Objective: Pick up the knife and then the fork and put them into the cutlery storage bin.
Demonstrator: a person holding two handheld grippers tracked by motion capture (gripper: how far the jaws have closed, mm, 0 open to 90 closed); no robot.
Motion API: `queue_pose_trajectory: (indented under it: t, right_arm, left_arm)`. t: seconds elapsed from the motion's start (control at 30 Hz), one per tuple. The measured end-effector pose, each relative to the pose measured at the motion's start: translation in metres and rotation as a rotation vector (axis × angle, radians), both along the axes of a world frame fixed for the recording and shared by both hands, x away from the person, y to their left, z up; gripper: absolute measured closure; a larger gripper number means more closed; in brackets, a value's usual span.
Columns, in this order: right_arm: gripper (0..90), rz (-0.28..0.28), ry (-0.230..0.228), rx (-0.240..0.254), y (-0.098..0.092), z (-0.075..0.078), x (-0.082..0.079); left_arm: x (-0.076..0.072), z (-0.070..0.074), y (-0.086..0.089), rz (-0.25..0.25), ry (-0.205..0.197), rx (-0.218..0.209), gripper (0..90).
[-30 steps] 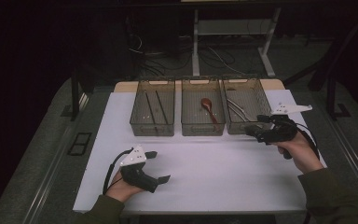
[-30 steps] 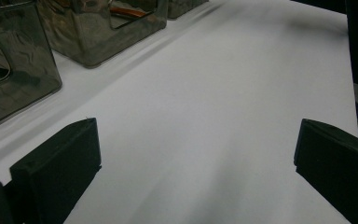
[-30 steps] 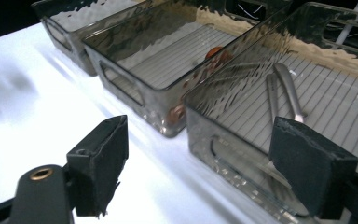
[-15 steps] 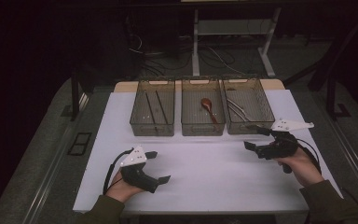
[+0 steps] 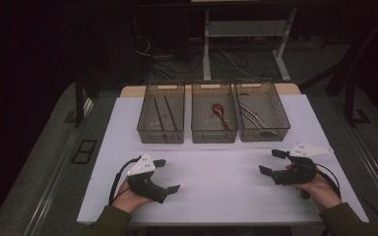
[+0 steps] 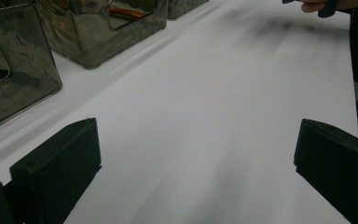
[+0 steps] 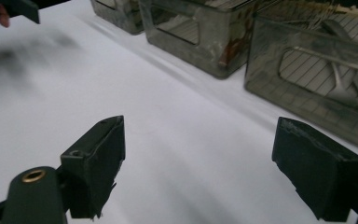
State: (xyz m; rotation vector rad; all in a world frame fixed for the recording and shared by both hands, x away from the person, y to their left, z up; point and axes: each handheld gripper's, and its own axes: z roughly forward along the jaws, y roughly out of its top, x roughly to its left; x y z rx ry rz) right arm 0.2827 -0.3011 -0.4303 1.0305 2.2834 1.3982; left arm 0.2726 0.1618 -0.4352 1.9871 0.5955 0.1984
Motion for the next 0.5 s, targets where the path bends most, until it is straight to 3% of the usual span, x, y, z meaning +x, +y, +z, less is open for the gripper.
queue_pose_trajectory:
  t: [0.5]
  right_arm:
    - [16.5, 0.027, 0.002, 0.008, 0.0, -0.009, -0.022]
  left_arm:
    - [0.0, 0.0, 0.0, 0.002, -0.006, 0.003, 0.0]
